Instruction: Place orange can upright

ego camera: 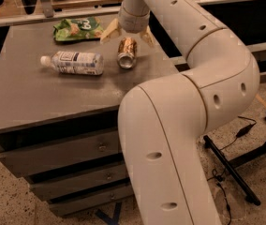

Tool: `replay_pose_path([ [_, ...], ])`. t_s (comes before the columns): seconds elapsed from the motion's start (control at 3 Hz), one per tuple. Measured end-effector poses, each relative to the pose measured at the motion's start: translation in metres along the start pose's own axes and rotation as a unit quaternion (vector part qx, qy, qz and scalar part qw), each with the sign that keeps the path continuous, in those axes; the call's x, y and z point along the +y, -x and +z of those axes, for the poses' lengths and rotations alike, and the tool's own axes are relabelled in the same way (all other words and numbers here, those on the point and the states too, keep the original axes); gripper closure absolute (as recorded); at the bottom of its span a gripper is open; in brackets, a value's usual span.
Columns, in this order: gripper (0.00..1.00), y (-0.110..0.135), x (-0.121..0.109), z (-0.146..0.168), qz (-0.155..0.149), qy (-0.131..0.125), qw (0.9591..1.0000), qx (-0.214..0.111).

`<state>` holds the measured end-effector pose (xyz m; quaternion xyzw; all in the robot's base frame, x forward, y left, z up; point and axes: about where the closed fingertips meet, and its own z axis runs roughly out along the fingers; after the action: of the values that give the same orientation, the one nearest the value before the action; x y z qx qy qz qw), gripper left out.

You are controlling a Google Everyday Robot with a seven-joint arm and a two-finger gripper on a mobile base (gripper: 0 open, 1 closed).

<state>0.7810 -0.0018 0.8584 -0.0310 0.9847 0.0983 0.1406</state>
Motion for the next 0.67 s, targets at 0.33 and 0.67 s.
replay_pose_path([
  [0.33, 0.16, 0.0018, 0.0007, 0.0052, 0.008, -0.012, 0.9999, 0.003],
  [0.67, 0.39, 0.0027, -0.0008, 0.0086, 0.012, -0.023, 0.9996, 0.005],
])
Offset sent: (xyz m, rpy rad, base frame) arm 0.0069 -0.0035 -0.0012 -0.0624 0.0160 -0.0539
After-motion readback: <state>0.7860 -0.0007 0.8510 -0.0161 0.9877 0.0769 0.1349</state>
